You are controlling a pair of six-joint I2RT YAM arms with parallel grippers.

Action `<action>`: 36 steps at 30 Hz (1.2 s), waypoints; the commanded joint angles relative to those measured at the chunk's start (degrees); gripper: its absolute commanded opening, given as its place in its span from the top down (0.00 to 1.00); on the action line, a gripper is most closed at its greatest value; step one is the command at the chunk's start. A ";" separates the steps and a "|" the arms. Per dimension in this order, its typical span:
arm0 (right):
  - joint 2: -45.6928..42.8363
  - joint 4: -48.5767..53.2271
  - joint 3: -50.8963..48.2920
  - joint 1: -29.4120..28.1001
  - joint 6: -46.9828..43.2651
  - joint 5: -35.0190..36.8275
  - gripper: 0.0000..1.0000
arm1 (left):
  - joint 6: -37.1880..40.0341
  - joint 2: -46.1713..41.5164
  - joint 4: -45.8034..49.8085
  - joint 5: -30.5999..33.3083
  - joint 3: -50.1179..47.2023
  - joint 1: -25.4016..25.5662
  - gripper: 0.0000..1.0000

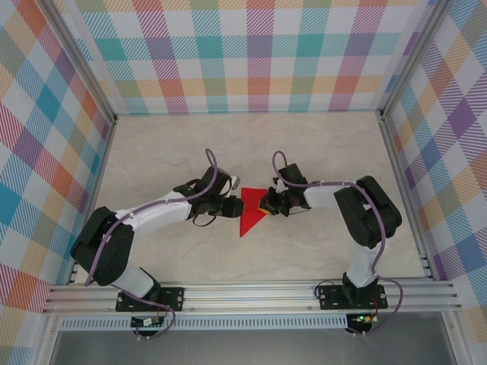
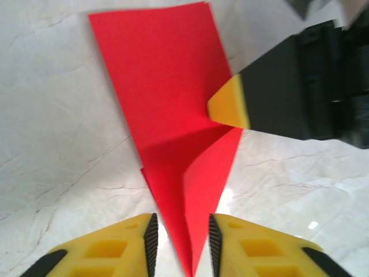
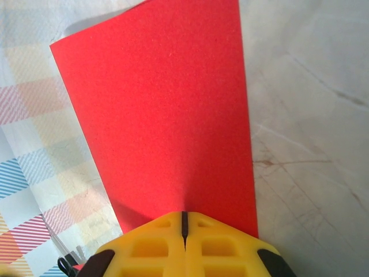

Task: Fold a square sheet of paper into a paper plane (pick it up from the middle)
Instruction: Third fold the triangle at the center of the table.

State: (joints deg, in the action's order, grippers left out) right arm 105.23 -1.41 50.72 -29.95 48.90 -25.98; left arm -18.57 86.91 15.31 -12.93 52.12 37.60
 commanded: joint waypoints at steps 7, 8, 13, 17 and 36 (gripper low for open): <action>1.06 1.92 1.80 -0.10 -1.28 0.32 0.95 | -1.87 7.37 -3.56 -14.22 3.29 -0.43 0.83; 0.91 1.97 1.75 -0.10 -1.28 0.40 0.95 | -1.89 8.34 -3.98 -14.14 3.47 -0.47 0.84; 0.34 2.72 2.38 -0.10 -1.44 0.58 0.95 | -1.03 12.69 -3.84 -8.82 4.70 -0.51 0.86; -1.75 4.88 3.67 -0.10 -2.51 0.87 0.95 | -0.73 15.15 -3.40 -3.25 4.58 -0.52 0.89; -7.61 -7.67 -6.52 -5.88 6.36 1.66 0.99 | -1.05 16.81 -4.62 -1.76 1.37 -0.52 0.93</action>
State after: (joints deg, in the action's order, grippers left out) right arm 95.94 -4.05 45.74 -35.22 52.23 -24.29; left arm -19.94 102.43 10.04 -16.38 55.00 37.60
